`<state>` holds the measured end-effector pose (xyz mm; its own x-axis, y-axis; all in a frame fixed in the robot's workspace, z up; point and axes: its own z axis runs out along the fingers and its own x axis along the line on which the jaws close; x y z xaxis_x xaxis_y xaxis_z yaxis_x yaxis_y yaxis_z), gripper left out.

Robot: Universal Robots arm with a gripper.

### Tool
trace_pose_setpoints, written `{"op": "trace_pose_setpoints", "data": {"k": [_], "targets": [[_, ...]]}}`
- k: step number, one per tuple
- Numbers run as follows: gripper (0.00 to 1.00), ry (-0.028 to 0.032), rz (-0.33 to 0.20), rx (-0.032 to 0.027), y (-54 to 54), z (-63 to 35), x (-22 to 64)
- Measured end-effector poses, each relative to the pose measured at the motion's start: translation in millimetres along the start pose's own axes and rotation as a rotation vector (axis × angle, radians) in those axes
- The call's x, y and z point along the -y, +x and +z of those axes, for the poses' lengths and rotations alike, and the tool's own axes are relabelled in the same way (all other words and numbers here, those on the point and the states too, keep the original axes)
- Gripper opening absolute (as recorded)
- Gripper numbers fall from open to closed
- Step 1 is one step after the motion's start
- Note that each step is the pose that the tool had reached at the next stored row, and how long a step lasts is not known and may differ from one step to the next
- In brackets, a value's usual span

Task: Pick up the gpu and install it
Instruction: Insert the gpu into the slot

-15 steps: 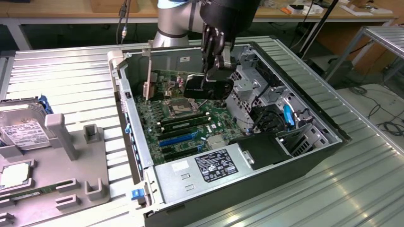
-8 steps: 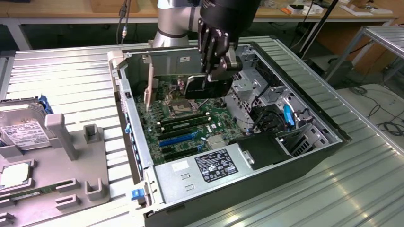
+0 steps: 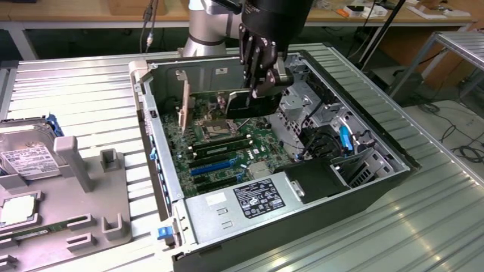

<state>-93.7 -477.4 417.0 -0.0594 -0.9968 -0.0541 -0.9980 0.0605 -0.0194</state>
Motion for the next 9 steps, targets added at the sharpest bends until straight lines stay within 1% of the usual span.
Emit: {"op": "trace_pose_setpoints", "data": {"k": [2, 3, 9], "targets": [[0.27, 0.0165, -0.004, 0.0011, -0.6, 1.4, 0.8], [0.27, 0.0189, -0.004, 0.0011, -0.6, 1.5, 0.9], [0.27, 0.0189, -0.004, 0.0012, -0.6, 2.9, 0.9]]}}
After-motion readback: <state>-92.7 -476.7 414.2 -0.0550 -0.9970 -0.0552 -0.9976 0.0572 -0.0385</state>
